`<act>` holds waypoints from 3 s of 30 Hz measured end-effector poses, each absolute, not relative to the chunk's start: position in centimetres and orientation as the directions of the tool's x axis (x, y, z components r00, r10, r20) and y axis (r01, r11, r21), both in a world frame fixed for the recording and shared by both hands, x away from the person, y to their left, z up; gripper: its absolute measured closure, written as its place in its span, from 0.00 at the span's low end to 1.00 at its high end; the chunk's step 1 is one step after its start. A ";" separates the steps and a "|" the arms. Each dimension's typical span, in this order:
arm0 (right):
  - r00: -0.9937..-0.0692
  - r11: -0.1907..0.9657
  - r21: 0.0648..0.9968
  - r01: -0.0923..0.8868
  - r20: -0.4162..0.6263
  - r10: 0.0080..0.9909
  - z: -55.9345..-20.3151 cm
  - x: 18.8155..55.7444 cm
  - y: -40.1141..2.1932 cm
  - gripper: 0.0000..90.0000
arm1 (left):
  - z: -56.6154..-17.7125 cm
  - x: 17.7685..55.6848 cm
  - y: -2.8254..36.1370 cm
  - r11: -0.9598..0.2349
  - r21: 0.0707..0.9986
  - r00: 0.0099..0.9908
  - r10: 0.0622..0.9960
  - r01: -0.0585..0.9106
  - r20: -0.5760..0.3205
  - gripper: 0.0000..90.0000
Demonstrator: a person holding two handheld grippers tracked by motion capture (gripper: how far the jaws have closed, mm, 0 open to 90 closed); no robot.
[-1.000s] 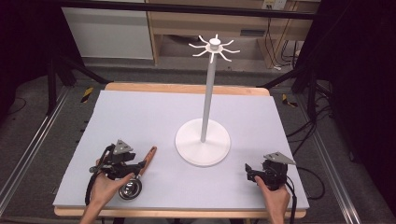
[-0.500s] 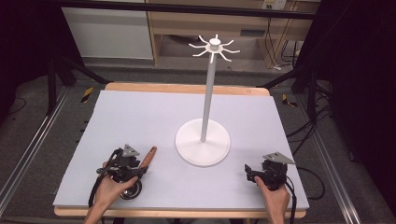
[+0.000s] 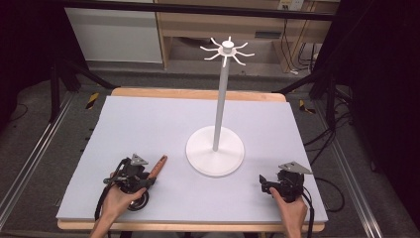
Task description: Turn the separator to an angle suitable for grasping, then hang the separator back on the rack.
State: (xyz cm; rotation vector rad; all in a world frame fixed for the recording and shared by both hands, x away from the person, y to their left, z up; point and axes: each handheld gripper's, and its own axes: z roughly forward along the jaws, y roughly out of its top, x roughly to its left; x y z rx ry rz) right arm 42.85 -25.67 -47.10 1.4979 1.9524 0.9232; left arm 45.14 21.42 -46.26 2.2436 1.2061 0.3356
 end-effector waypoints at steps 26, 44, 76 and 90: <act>-0.264 0.162 0.763 0.626 0.012 0.964 -47.2 43.1 -25.9 0.08 | -44.3 45.8 20.6 -0.510 0.584 0.602 0.797 0.631 0.046 0.68; -0.260 0.155 0.757 0.634 0.020 0.965 -47.2 43.1 -26.0 0.08 | -43.8 48.2 18.4 -0.557 0.533 0.622 0.780 0.637 0.070 0.67; -0.266 0.138 0.751 0.645 0.052 0.963 -47.3 43.1 -26.2 0.08 | -45.3 49.4 18.5 -0.546 0.426 0.598 0.802 0.721 0.017 0.70; -0.264 0.138 0.741 0.657 0.055 0.963 -47.5 43.4 -26.4 0.07 | -45.2 49.6 18.6 -0.532 0.421 0.584 0.812 0.734 0.009 0.75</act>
